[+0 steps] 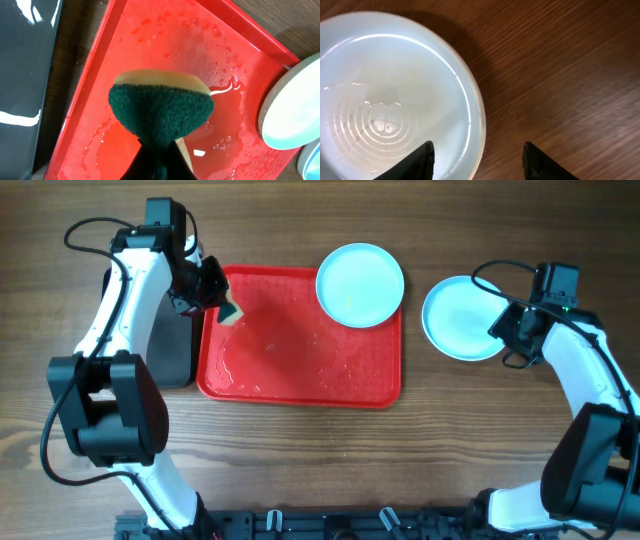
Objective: Clean dirty plates on tray and stack at the side
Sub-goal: 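Grasp the third white plate rim with the right gripper and pull it to tray center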
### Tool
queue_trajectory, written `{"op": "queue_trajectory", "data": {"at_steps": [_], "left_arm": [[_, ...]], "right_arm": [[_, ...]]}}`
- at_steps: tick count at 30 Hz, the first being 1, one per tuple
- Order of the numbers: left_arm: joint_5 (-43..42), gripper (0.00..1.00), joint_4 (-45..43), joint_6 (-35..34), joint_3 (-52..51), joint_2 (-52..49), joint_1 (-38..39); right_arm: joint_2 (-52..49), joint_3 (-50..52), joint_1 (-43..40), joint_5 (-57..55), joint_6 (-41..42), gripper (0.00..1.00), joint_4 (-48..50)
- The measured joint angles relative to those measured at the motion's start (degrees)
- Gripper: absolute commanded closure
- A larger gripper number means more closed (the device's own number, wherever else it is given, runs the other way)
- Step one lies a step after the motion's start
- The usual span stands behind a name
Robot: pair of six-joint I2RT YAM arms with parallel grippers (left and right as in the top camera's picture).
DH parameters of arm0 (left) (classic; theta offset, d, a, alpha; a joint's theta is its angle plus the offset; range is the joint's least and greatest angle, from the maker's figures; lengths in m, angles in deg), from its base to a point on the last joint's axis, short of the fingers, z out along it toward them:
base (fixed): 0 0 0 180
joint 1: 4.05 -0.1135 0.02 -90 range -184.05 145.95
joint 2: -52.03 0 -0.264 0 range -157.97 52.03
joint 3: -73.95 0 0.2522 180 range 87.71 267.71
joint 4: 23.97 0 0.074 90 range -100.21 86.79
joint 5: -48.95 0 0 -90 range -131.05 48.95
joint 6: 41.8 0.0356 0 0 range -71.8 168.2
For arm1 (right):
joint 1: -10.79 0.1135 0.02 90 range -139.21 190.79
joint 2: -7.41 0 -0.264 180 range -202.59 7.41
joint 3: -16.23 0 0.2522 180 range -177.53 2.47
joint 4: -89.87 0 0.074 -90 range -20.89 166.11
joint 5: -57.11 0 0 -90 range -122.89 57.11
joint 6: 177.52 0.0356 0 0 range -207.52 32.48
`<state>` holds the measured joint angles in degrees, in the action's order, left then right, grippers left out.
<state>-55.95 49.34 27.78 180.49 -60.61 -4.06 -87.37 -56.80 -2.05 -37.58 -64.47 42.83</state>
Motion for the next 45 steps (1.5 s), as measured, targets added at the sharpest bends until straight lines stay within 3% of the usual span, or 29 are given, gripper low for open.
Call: {"op": "queue_trajectory", "data": {"at_steps": [8,10,14,23,31,40,45], "left_arm": [[0.0,0.96,0.0,0.0,0.0,0.0,0.0],[0.0,0.96,0.0,0.0,0.0,0.0,0.0],[0.0,0.96,0.0,0.0,0.0,0.0,0.0],[0.0,0.96,0.0,0.0,0.0,0.0,0.0],[0.0,0.96,0.0,0.0,0.0,0.0,0.0],[0.0,0.96,0.0,0.0,0.0,0.0,0.0],[0.0,0.96,0.0,0.0,0.0,0.0,0.0]], "right_arm": [[-0.2,-5.9,3.7,13.7,-3.3,0.43,0.4],[-0.2,-8.2,6.9,14.7,-3.2,0.48,0.6],[-0.2,-11.1,15.8,15.2,2.5,0.61,3.2],[-7.3,-11.2,28.7,10.8,16.2,0.65,3.8],[-13.7,-11.2,29.8,8.1,19.6,0.73,3.1],[-18.6,-11.5,29.9,10.4,20.6,0.96,6.6],[-18.6,-11.8,30.5,12.3,18.9,0.96,7.0]]}}
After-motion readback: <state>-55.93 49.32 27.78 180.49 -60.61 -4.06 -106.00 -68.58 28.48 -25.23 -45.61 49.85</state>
